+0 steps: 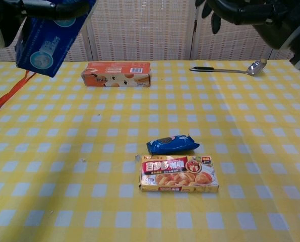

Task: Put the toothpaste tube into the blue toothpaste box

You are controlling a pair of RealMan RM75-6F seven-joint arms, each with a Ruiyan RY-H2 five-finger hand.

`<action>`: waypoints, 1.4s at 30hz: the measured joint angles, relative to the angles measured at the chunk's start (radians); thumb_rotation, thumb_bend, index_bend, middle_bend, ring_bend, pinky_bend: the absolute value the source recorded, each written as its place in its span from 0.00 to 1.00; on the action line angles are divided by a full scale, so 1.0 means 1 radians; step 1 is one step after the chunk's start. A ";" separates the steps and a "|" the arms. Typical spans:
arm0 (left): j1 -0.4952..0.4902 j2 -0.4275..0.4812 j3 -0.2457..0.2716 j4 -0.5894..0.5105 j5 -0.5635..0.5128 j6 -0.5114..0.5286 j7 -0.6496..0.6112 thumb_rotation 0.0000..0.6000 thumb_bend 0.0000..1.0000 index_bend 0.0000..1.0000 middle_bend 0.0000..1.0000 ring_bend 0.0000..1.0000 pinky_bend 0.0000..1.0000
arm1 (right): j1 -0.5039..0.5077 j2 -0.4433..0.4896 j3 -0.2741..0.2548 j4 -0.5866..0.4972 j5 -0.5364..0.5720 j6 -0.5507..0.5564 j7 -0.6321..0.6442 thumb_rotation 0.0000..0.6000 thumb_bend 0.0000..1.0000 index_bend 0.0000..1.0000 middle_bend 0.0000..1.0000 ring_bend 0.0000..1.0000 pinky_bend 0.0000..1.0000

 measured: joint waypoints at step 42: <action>-0.069 -0.077 -0.001 0.083 0.019 -0.001 0.138 1.00 0.34 0.61 0.63 0.53 0.58 | 0.139 0.079 -0.080 -0.180 -0.011 -0.148 -0.352 1.00 0.64 0.00 0.95 0.87 0.97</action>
